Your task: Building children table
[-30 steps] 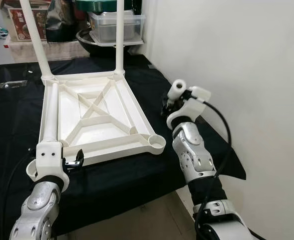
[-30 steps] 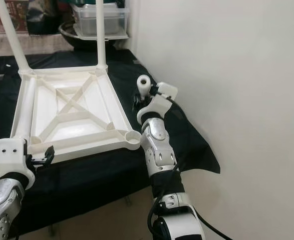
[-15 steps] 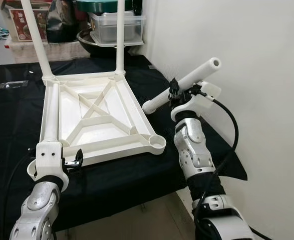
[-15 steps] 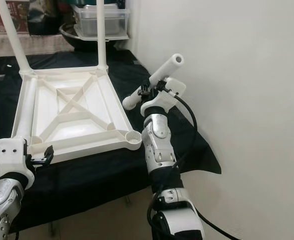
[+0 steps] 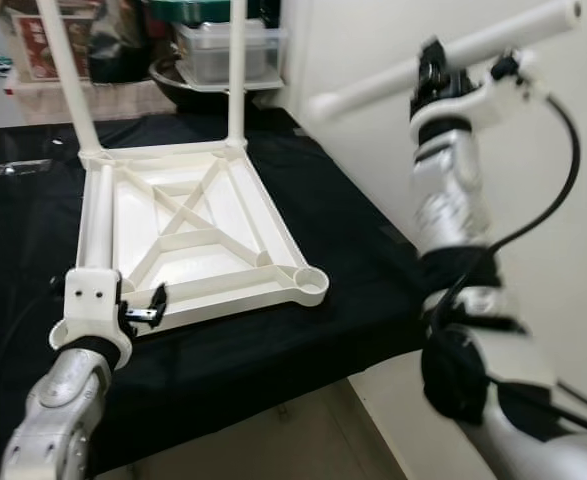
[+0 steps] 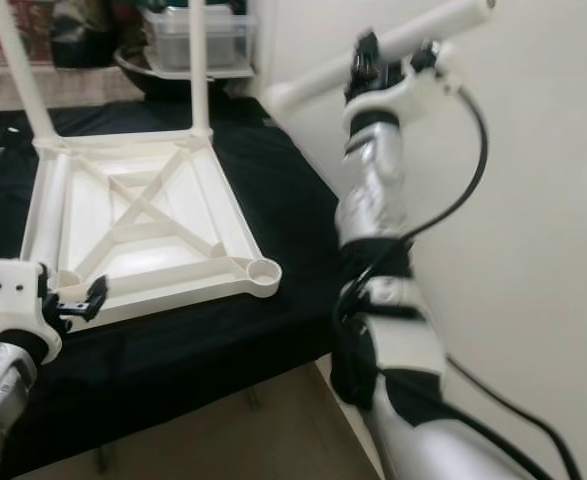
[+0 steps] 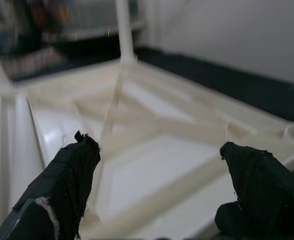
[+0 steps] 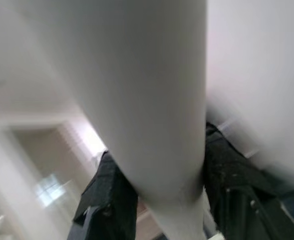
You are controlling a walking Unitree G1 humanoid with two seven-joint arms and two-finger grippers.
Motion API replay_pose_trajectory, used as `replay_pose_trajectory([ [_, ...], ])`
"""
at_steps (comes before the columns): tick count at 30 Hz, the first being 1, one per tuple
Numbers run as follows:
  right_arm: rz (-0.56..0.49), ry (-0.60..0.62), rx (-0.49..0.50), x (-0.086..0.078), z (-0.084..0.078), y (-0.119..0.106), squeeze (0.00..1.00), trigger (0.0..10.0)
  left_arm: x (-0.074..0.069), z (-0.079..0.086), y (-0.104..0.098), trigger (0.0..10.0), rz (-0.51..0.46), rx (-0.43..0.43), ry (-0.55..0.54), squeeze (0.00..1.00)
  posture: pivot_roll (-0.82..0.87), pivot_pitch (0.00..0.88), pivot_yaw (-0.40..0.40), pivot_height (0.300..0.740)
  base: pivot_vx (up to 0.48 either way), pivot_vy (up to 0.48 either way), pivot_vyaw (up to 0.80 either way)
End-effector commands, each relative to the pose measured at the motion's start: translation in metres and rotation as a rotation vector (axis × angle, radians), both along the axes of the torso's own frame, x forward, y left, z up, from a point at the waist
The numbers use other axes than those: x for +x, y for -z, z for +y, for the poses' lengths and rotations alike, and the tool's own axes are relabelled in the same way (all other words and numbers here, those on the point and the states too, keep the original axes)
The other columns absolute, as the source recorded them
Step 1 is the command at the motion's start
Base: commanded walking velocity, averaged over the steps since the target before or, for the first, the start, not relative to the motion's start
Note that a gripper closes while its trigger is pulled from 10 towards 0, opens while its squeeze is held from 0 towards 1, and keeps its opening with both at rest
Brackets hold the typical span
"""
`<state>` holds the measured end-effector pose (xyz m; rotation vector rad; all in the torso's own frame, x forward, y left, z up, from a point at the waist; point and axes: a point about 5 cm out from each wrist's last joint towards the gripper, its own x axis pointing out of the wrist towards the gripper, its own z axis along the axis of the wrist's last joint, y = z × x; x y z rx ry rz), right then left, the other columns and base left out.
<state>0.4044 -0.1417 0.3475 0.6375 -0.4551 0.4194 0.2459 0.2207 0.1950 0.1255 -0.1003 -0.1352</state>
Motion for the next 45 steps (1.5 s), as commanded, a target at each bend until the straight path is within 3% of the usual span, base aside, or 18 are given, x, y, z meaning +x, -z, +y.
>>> replay_pose_trajectory([
  [1,-0.029,-0.146,-0.020,-0.002,0.010,-0.004,0.00,0.0,-0.005,0.002,-0.007,10.0,-0.013,0.025,0.055,0.00,0.12,0.000,-0.095,0.740,0.000,0.000,0.00],
  [2,-0.029,-0.146,-0.020,-0.002,0.010,-0.004,0.00,0.0,-0.005,0.002,-0.007,10.0,-0.013,0.025,0.055,0.00,0.12,0.000,-0.095,0.740,0.000,0.000,0.00],
  [4,-0.123,-0.347,-0.184,-0.011,0.020,-0.004,0.00,0.0,-0.011,0.014,-0.032,10.0,-0.063,0.106,0.124,0.00,0.12,0.000,-0.098,0.740,0.000,0.000,0.00],
  [6,-0.123,-0.347,-0.184,-0.011,0.020,-0.004,0.00,0.0,-0.011,0.014,-0.032,10.0,-0.063,0.106,0.124,0.00,0.12,0.000,-0.098,0.740,0.000,0.000,0.00],
  [7,-0.160,-0.434,-0.256,-0.016,0.024,-0.001,0.00,0.0,-0.013,0.017,-0.041,10.0,-0.079,0.140,0.157,0.00,0.12,0.000,-0.098,0.740,0.000,0.000,0.00],
  [8,-0.160,-0.434,-0.256,-0.016,0.024,-0.001,0.00,0.0,-0.013,0.017,-0.041,10.0,-0.079,0.140,0.157,0.00,0.12,0.000,-0.098,0.740,0.000,0.000,0.00],
  [10,-0.193,-0.595,-0.442,-0.025,0.035,0.016,0.00,0.0,-0.017,0.022,-0.069,10.0,-0.115,0.310,0.236,0.00,0.12,0.000,-0.092,0.740,0.000,0.000,0.00],
  [15,-0.230,-0.739,-0.525,-0.037,0.046,0.023,0.00,0.0,-0.011,0.030,-0.091,10.0,-0.153,0.417,0.220,0.00,0.12,0.000,-0.088,0.740,0.000,0.000,0.00],
  [22,-0.276,-0.929,-0.547,-0.056,0.067,0.026,0.00,0.0,0.000,0.018,-0.083,10.0,-0.093,0.473,0.339,0.00,0.11,0.000,-0.080,0.740,0.000,0.000,0.00],
  [29,-0.299,-0.994,-0.564,-0.061,0.070,0.026,0.00,0.0,-0.001,0.011,-0.075,10.0,-0.031,0.461,0.449,0.00,0.10,0.000,-0.066,0.740,0.000,0.000,0.00],
  [33,-0.351,-1.044,-0.559,-0.073,0.080,0.019,0.00,0.0,-0.003,-0.001,-0.061,10.0,0.032,0.407,0.595,0.00,0.09,0.000,-0.065,0.740,0.000,0.000,0.00],
  [39,-0.408,-1.072,-0.527,-0.089,0.087,0.008,0.00,0.0,-0.001,-0.005,-0.049,10.0,0.073,0.341,0.639,0.00,0.08,0.000,-0.055,0.740,0.000,0.000,0.00],
  [45,-0.452,-1.117,-0.513,-0.100,0.089,0.001,0.00,0.0,0.003,0.000,-0.038,10.0,0.119,0.353,0.622,0.00,0.08,0.000,-0.052,0.740,0.000,0.000,0.00],
])
